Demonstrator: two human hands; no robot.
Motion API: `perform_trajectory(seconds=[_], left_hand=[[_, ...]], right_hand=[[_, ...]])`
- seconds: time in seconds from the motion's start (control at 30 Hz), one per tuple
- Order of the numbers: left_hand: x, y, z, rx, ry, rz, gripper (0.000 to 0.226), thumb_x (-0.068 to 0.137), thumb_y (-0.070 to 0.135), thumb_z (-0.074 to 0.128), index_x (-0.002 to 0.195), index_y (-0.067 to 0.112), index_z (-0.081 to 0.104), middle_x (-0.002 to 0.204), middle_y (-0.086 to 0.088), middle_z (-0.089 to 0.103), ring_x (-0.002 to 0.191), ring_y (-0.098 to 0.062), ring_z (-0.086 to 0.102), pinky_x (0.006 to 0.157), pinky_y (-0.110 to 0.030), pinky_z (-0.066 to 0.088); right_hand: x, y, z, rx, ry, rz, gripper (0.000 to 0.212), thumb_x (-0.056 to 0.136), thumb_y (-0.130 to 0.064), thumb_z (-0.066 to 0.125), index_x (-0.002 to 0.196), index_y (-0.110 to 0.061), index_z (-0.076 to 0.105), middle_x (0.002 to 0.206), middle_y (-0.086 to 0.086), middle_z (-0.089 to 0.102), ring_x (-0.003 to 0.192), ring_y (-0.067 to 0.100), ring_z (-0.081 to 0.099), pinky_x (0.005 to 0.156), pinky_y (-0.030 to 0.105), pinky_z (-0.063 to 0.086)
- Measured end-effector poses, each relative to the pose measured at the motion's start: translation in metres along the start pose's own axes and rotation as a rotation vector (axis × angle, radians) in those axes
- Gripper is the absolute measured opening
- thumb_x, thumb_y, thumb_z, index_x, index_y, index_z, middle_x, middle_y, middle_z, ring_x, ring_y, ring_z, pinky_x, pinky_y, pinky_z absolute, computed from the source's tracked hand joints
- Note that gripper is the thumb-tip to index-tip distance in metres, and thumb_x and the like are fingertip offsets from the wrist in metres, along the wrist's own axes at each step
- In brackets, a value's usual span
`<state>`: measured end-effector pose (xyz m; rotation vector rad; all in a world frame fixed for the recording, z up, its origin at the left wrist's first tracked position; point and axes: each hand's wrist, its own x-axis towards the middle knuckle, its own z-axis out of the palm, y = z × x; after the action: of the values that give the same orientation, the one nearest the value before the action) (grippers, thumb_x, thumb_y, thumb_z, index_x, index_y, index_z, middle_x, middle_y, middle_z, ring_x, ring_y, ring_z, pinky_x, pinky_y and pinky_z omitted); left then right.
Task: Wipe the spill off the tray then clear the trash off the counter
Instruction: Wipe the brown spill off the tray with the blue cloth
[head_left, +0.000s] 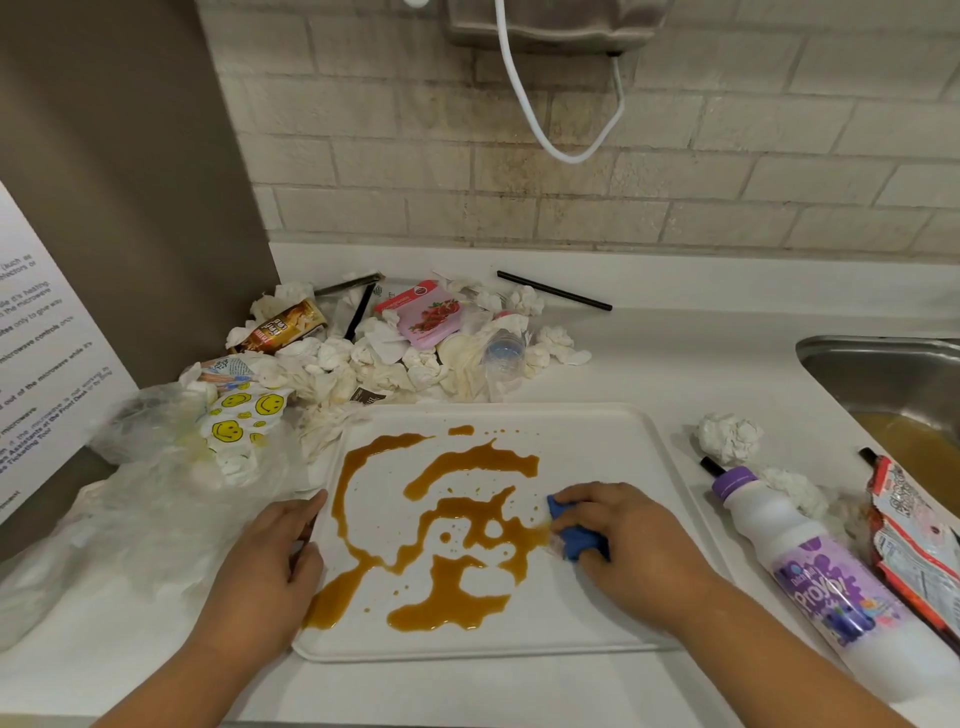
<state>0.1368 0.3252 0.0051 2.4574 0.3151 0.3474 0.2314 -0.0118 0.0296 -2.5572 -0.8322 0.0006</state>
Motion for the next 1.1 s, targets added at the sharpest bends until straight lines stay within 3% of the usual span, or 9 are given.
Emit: perform_trajectory(seconds=[0.13,0.27,0.37,0.53,0.67,0.8,0.93,1.03,1.1], left_hand=[[-0.001,0.0,0.0,-0.007,0.001,0.004,0.051,0.085,0.001,0.054,0.133,0.019,0.053,0.124,0.002,0.054,0.107,-0.018,0.052,0.088,-0.029,0.042],[-0.001,0.001,0.0,-0.01,0.006,0.0,0.051,0.087,0.002,0.053,0.134,0.019,0.052,0.124,0.003,0.054,0.107,-0.018,0.052,0.089,-0.03,0.042],[-0.001,0.001,0.0,-0.009,0.004,0.001,0.051,0.087,0.002,0.053,0.135,0.019,0.051,0.125,0.003,0.054,0.108,-0.017,0.052,0.09,-0.029,0.041],[-0.001,0.001,-0.001,-0.009,0.003,0.003,0.051,0.087,0.002,0.053,0.135,0.019,0.051,0.125,0.003,0.054,0.109,-0.017,0.051,0.09,-0.029,0.041],[-0.001,0.002,0.0,-0.005,0.003,-0.002,0.051,0.087,0.003,0.052,0.135,0.019,0.051,0.125,0.003,0.053,0.109,-0.016,0.051,0.09,-0.028,0.041],[-0.002,0.002,-0.001,-0.003,-0.002,-0.005,0.05,0.088,0.003,0.052,0.136,0.019,0.05,0.126,0.003,0.053,0.109,-0.016,0.051,0.09,-0.028,0.041],[-0.001,0.001,0.0,-0.009,-0.001,-0.005,0.051,0.087,0.002,0.052,0.135,0.019,0.051,0.122,0.003,0.055,0.097,-0.019,0.054,0.086,-0.03,0.042],[-0.001,0.0,0.001,-0.012,-0.002,0.001,0.052,0.086,0.002,0.053,0.134,0.021,0.051,0.119,0.003,0.056,0.088,-0.018,0.054,0.081,-0.029,0.042],[-0.001,0.0,0.001,-0.014,-0.002,-0.003,0.052,0.087,0.003,0.053,0.135,0.021,0.051,0.119,0.006,0.054,0.089,-0.017,0.054,0.081,-0.028,0.042]], right_hand=[[-0.007,-0.006,0.003,-0.027,-0.109,-0.079,0.04,0.08,-0.062,0.052,0.111,-0.041,0.063,0.131,-0.031,0.042,0.117,-0.006,0.038,0.094,0.006,0.024],[0.001,0.0,0.003,-0.003,0.049,-0.018,0.017,0.085,-0.033,0.065,0.101,-0.035,0.068,0.12,-0.028,0.054,0.106,0.0,0.051,0.087,0.002,0.029],[0.001,-0.013,0.014,0.008,0.097,-0.003,0.026,0.076,-0.011,0.065,0.1,-0.021,0.067,0.105,-0.013,0.065,0.093,0.005,0.057,0.081,0.009,0.042],[0.0,-0.008,0.01,0.057,0.03,-0.074,0.032,0.075,-0.019,0.064,0.107,-0.025,0.067,0.123,-0.02,0.052,0.105,-0.01,0.045,0.088,-0.009,0.024],[0.006,-0.012,0.019,0.077,0.087,-0.053,0.03,0.071,-0.008,0.072,0.098,-0.021,0.071,0.11,-0.018,0.054,0.098,-0.015,0.04,0.084,-0.01,0.026],[0.005,-0.009,0.012,0.139,0.023,-0.082,0.03,0.076,-0.017,0.056,0.1,-0.025,0.072,0.108,-0.028,0.051,0.101,-0.02,0.041,0.088,0.001,0.033],[0.008,-0.006,0.004,-0.017,0.102,-0.015,0.036,0.074,-0.034,0.035,0.088,-0.038,0.068,0.109,-0.032,0.052,0.106,0.0,0.038,0.087,0.029,0.031],[0.004,-0.018,0.0,-0.18,0.04,0.036,0.047,0.079,-0.047,0.018,0.1,-0.045,0.059,0.127,-0.029,0.032,0.119,0.009,0.025,0.089,0.032,0.022],[-0.003,-0.021,0.001,-0.248,0.057,0.099,0.041,0.087,-0.059,0.02,0.115,-0.05,0.048,0.127,-0.026,0.022,0.122,0.011,0.02,0.09,0.033,0.024]])
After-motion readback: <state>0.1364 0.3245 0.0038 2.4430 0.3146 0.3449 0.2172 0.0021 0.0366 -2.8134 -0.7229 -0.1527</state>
